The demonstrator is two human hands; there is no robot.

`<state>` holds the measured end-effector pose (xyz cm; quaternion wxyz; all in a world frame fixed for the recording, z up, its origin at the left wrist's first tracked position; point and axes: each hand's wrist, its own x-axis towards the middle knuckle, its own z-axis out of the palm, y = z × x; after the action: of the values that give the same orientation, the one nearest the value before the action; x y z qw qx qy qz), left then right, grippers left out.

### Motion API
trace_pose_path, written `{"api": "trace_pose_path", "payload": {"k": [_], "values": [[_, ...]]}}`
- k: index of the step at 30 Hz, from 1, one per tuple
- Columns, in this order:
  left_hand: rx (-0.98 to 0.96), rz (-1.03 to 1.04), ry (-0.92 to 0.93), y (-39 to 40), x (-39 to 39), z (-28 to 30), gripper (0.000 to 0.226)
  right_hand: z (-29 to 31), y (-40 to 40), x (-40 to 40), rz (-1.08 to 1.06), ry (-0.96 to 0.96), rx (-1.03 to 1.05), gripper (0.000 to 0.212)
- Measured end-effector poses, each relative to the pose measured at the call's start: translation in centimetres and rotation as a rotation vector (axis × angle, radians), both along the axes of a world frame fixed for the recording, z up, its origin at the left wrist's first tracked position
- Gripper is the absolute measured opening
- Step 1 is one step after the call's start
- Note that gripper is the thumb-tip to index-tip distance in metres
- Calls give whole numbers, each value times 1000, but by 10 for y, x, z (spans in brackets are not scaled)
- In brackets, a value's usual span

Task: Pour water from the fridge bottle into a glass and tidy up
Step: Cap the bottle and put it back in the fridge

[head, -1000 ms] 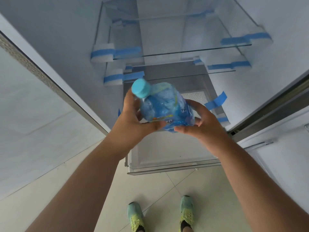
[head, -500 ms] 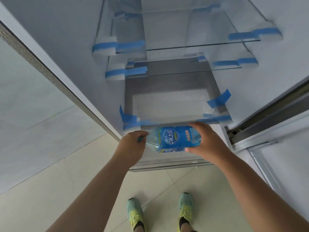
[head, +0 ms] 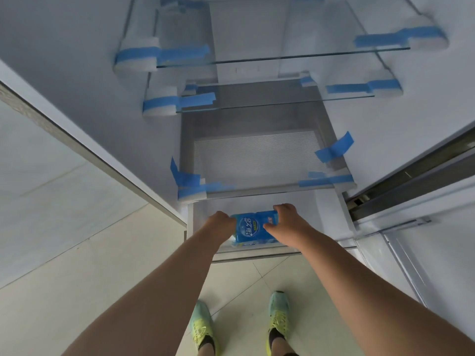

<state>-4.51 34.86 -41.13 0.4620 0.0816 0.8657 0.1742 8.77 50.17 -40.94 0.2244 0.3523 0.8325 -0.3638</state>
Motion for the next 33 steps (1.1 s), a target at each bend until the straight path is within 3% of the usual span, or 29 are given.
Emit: {"api": "trace_pose_path", "payload": {"k": [6, 10, 13, 14, 16, 18, 19, 21, 27, 33], "values": [[-102, -126, -7, 3, 5, -10, 39, -8, -2, -5, 117, -75, 27, 68], [78, 26, 57, -10, 14, 7, 45, 11, -5, 8, 22, 102, 132, 52], [319, 182, 198, -29, 28, 34, 30, 34, -15, 29, -361, 401, 87, 28], [422, 333, 160, -37, 35, 44, 26, 42, -19, 37, -572, 473, -42, 20], [619, 690, -47, -53, 50, 62, 28, 55, -27, 52, -1062, 590, -509, 13], [733, 972, -290, -68, 64, 73, 33, 62, -33, 68, -1446, 648, -946, 15], [753, 1073, -400, -75, 71, 75, 36, 61, -35, 75, -1571, 633, -1049, 15], [755, 1224, -585, -88, 85, 68, 40, 58, -40, 87, -1724, 561, -1065, 17], [755, 1581, -754, -116, 123, 39, 51, 61, -55, 93, -1812, 522, -1099, 65], [1014, 1722, -768, -108, 120, 40, 68, 62, -46, 93, -1873, 635, -1253, 76]]}}
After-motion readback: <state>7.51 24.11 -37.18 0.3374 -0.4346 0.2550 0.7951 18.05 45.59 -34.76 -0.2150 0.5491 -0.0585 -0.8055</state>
